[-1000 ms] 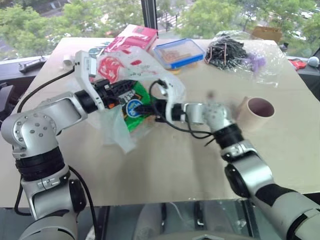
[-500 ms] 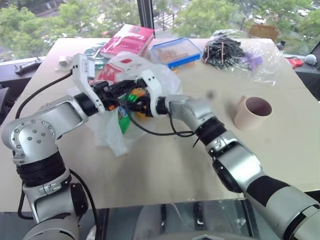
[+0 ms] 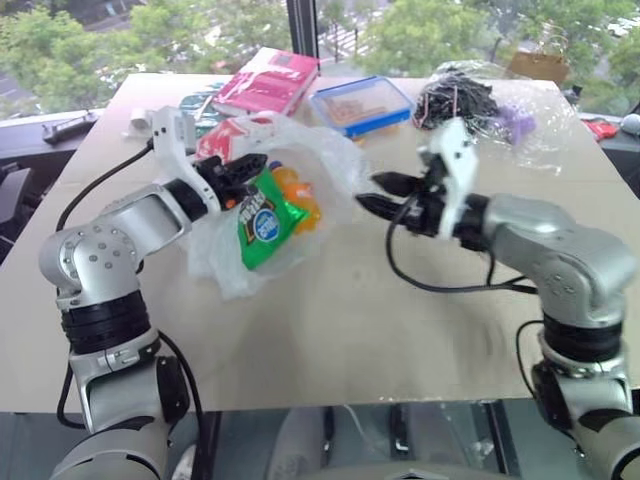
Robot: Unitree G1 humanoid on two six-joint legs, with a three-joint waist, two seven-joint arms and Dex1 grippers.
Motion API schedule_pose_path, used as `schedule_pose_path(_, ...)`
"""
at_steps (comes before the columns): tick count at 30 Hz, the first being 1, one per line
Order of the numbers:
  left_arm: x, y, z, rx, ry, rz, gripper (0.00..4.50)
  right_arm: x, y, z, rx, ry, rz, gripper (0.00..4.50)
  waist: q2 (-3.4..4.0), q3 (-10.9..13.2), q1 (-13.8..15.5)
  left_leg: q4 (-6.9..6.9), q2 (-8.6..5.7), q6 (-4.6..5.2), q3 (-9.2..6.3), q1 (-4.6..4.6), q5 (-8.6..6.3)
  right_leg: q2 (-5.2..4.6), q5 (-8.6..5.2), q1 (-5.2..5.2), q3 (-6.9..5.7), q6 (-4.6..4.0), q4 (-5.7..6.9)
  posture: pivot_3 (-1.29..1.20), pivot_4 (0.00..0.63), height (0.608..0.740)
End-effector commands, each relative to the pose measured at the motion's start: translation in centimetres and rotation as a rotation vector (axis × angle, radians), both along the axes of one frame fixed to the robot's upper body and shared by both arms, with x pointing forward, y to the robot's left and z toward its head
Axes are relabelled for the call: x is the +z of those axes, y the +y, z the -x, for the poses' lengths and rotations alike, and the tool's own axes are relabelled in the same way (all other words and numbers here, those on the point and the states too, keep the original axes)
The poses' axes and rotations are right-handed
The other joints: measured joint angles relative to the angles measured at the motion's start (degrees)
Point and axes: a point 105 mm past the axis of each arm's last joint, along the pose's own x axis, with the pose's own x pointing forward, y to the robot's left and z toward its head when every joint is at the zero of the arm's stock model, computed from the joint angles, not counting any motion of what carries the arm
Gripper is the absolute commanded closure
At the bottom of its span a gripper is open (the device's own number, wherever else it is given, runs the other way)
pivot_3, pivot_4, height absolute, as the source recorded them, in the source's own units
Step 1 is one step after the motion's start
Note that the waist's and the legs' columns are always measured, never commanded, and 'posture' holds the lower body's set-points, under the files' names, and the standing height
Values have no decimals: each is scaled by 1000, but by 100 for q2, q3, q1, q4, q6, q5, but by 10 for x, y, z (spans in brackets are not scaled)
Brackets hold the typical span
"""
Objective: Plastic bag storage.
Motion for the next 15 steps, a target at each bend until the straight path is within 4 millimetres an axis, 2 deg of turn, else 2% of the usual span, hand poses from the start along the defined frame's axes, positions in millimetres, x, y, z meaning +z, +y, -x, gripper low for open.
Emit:
schedule_pose_path(1,12,2,-1,4,-53,0,4500,8,-50,13,-197,-63,128,2368,-1,1,37,0,-2,4,2,-1,-2,-1,0,1,1,0,-3,0,150,740)
schedule_pose_path(4,10,-2,-4,-12,-51,-4,4500,-1,-85,17,-311,-30,279,2368,-2,1,45,2,-9,10,9,0,-6,0,0,0,9,0,-3,0,150,740)
schedule_pose_path(6,10,-5,-6,-23,-54,-4,4500,-9,-100,15,-352,7,333,2368,-3,2,36,2,-7,12,11,4,-7,5,0,2,11,1,-2,0,150,740)
schedule_pose_path(15,12,-8,-7,-34,-65,-14,4500,-53,-122,-5,-354,186,368,2368,-7,2,-32,11,-2,15,11,5,-7,8,1,5,14,1,1,0,150,740)
